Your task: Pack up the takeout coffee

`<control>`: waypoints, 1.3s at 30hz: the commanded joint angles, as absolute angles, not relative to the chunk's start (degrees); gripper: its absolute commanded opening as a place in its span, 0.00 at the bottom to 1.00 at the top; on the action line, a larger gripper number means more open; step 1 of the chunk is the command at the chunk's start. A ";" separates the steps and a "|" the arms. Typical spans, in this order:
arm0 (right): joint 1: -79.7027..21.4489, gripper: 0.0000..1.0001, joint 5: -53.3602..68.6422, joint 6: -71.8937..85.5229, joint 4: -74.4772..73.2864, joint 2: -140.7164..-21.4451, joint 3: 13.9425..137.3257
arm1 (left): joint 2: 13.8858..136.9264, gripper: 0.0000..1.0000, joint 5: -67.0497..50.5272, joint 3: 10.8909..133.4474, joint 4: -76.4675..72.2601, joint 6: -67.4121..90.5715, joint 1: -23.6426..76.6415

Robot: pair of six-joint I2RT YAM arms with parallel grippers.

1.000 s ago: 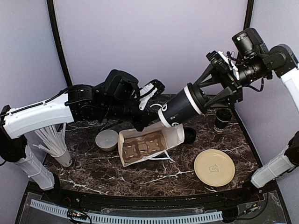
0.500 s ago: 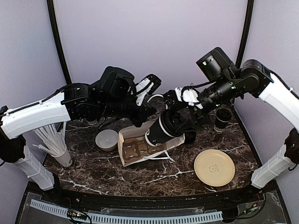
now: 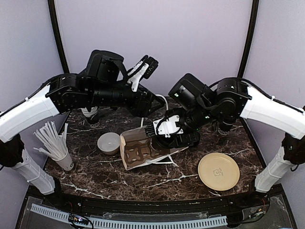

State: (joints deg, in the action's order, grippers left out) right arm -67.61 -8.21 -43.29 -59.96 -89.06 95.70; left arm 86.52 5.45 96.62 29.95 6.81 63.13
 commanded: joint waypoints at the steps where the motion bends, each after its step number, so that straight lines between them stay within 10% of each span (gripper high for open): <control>1: -69.06 0.52 -12.58 -45.86 -62.50 -90.54 98.46 | 80.71 0.64 4.25 98.40 30.01 7.09 62.93; 18: -84.04 0.53 -31.10 -52.36 -58.86 -85.75 81.01 | 77.85 0.73 14.06 75.29 15.21 3.89 46.99; 39: -77.24 0.52 -32.24 -48.41 -46.20 -91.68 80.60 | 87.81 0.69 -11.16 70.79 14.12 5.61 42.45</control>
